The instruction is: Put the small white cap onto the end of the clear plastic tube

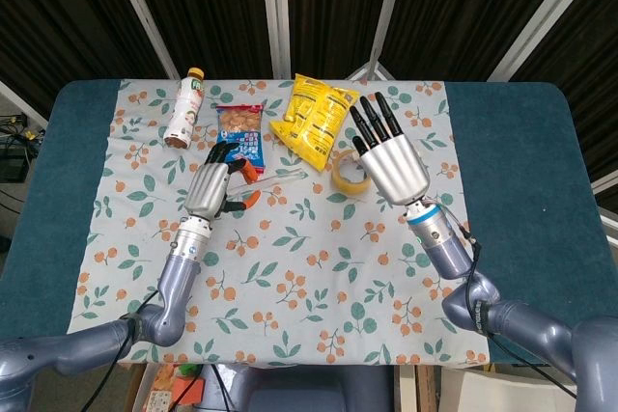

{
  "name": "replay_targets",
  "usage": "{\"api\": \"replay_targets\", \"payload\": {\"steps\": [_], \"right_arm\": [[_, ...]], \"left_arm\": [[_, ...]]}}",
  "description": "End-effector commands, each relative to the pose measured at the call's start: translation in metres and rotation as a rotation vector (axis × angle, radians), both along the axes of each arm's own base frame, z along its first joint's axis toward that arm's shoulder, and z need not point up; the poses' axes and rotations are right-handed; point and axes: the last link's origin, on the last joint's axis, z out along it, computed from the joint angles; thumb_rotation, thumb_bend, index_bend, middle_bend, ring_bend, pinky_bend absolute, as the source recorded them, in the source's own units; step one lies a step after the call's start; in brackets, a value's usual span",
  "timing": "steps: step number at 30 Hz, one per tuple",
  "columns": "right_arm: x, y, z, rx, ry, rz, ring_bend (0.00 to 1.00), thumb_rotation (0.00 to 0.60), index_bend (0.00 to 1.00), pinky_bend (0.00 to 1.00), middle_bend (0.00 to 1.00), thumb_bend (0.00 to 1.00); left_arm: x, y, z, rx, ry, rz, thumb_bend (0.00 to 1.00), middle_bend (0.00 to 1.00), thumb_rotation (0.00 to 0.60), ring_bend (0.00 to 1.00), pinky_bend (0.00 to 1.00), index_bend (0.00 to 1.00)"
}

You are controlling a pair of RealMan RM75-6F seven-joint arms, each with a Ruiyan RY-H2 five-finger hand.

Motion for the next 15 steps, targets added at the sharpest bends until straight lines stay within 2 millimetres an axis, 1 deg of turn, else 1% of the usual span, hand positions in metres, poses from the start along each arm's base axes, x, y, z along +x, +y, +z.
{"api": "replay_targets", "payload": {"steps": [1,5,9,15], "right_arm": [[0.003,0.001,-0.002,-0.002,0.009,0.017,0.04,0.600,0.65,0.00,0.20,0.35],[0.008,0.001,-0.004,-0.006,0.032,0.052,0.04,0.600,0.65,0.00,0.20,0.35],[0.008,0.001,-0.007,-0.002,0.041,0.053,0.04,0.600,0.66,0.00,0.21,0.35],[0.008,0.003,-0.014,0.005,0.057,0.056,0.04,0.600,0.66,0.00,0.21,0.35]], "left_arm": [[0.003,0.000,-0.002,-0.002,-0.004,0.003,0.54,0.55,0.600,0.12,0.01,0.75],[0.009,0.002,-0.003,-0.006,-0.030,0.009,0.54,0.55,0.600,0.12,0.02,0.75],[0.015,0.002,-0.002,-0.001,-0.045,0.006,0.54,0.55,0.600,0.12,0.02,0.75],[0.017,0.000,-0.003,-0.004,-0.058,0.022,0.54,0.55,0.600,0.12,0.02,0.75]]}}
